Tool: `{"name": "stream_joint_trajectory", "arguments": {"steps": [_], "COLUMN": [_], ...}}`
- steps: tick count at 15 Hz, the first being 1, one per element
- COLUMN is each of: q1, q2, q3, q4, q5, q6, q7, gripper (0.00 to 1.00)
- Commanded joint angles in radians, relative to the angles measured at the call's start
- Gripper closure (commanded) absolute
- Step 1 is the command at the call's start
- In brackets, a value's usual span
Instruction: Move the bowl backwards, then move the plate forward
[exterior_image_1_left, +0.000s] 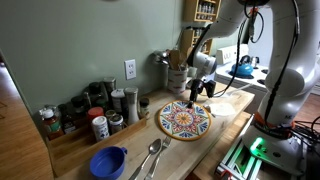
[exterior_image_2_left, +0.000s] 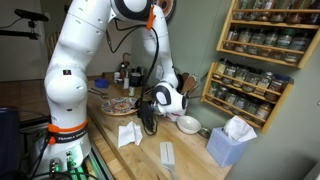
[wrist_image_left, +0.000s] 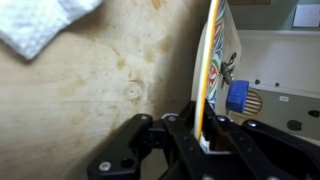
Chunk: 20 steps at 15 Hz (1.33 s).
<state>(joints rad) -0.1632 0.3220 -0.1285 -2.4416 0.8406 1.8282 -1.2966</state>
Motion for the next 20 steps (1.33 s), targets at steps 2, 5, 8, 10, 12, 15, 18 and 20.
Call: {"name": "stream_joint_trajectory", "arguments": {"steps": [2,5,8,10,12,15,18,20], "q1": [0.002,0.003,0.006,0.005,0.014,0.032,0.056,0.078], "q2": [-0.017,-0.048,-0.093,-0.130,-0.208,-0.339,-0.491,-0.590], "q3": [0.005,0.001,-0.008,-0.015,-0.010,0.010,0.037,0.059], "q4": [-0.002,-0.022,-0.053,-0.080,-0.139,-0.230,-0.313,-0.352], "q5": [-0.035,-0.031,-0.019,-0.011,0.003,0.010,0.048,0.066], "q6": [0.018,0.040,0.113,0.185,0.263,0.345,0.368,0.399], "q7": [0.049,0.068,0.126,0.189,0.259,0.363,0.441,0.520], "gripper": [0.65,0.43,0.20,0.05,0.00,0.00,0.00,0.00]}}
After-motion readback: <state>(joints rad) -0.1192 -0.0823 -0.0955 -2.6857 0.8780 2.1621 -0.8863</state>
